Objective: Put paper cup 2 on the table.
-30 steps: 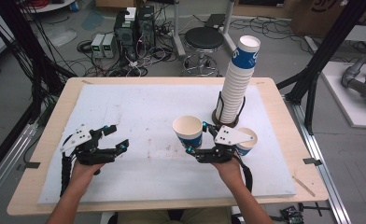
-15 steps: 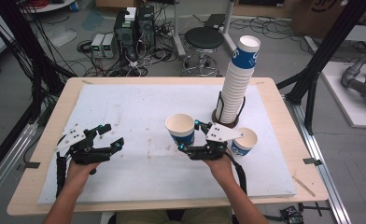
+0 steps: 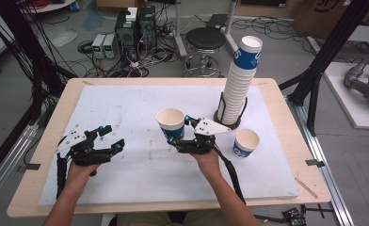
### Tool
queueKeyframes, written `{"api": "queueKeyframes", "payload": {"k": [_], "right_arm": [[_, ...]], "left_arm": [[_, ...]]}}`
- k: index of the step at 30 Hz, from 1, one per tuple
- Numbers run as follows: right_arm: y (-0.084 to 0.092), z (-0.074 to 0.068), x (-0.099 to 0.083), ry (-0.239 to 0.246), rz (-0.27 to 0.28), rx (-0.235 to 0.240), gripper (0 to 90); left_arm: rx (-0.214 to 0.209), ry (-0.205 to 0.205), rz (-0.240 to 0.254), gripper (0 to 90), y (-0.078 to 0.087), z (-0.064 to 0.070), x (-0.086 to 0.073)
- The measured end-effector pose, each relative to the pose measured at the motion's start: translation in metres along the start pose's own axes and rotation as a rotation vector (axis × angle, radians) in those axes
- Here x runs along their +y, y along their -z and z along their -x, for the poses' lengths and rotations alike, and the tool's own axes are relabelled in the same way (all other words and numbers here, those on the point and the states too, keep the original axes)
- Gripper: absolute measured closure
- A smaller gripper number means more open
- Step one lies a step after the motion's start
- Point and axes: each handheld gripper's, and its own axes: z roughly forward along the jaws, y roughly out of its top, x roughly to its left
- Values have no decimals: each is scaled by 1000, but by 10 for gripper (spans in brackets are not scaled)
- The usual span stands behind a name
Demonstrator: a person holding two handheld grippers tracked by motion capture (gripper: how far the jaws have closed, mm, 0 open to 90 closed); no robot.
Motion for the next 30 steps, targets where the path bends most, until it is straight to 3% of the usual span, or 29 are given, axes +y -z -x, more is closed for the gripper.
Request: {"api": "queueKeyframes", "payload": {"k": [12,21,30], "right_arm": [[-28,9,-16,-76,-33,-23,277],[-47,15,-33,-128,-101,-83,277],[-60,17,-35,-124,-185,-94,277]], "left_arm": [[-5,-1,-4,186,-2,1,-1],[-11,-2,-13,186,-5,2,-2],[-12,-5,-20,186,-5,2,-3]]}}
